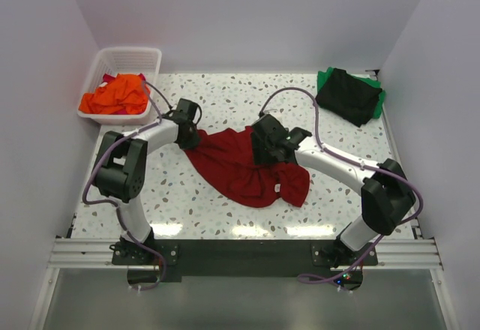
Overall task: Fold and stack the t-shirts
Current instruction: Flatten the tshirt out
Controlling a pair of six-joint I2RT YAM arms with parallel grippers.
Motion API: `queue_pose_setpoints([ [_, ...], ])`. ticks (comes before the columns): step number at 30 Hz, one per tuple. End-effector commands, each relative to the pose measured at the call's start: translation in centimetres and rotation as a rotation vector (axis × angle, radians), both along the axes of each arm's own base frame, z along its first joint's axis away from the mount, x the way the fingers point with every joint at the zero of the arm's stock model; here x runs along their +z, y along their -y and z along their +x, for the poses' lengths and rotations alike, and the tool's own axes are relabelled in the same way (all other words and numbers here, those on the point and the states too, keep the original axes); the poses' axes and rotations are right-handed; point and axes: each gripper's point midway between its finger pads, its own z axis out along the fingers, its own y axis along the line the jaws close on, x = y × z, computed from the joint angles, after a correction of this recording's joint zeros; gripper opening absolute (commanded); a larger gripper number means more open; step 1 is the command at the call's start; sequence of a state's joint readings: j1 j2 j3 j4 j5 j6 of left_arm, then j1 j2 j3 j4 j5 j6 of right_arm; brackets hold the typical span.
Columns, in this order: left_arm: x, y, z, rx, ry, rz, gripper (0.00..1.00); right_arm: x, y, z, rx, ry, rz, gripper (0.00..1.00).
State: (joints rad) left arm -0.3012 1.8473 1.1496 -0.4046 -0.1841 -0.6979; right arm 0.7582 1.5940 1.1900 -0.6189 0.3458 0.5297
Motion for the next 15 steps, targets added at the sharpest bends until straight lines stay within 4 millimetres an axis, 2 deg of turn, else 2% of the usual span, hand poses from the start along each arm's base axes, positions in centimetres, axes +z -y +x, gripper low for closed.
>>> queue_pose_setpoints([
  [1, -1.6, -1.6, -2.0, 0.028, -0.074, 0.036, 0.05, 1.1, -1.1, 0.4, 0.021, 0.036, 0.065, 0.73],
  [4, -1.4, -1.7, -2.2, 0.027, -0.07, 0.035, 0.02, -0.1, -1.7, 0.3, 0.04, 0.003, 0.071, 0.72],
  [6, -1.4, -2.0, -2.4, 0.032, -0.074, 0.037, 0.01, -0.4, -2.0, 0.3, 0.039, -0.007, 0.08, 0.62],
  [7, -1.2, -2.0, -2.5, 0.034, -0.073, 0.035, 0.01, -0.5, -2.0, 0.3, 0.035, -0.009, 0.078, 0.57],
  [8, -1.1, -2.1, -2.5, 0.04, -0.071, 0.034, 0.0, -0.5, -2.0, 0.3, 0.029, -0.012, 0.079, 0.45],
  [10, -0.8, -2.4, -2.7, 0.052, -0.067, 0.033, 0.0, -0.5, -1.7, 0.3, 0.02, -0.007, 0.063, 0.32],
  [11, -0.7, -2.5, -2.7, 0.059, -0.066, 0.033, 0.0, -0.4, -1.5, 0.4, 0.013, -0.003, 0.057, 0.21],
  [13, -0.4, -2.9, -3.0, 0.08, -0.065, 0.038, 0.0, 0.0, -0.7, 0.6, -0.011, 0.015, 0.024, 0.11],
  [14, -0.4, -3.2, -3.1, 0.088, -0.066, 0.044, 0.0, 0.3, -0.2, 0.7, -0.024, 0.026, 0.011, 0.01],
  [15, -0.3, -3.5, -3.2, 0.1, -0.061, 0.049, 0.0, 0.3, 0.3, 0.7, -0.039, 0.028, -0.008, 0.0],
])
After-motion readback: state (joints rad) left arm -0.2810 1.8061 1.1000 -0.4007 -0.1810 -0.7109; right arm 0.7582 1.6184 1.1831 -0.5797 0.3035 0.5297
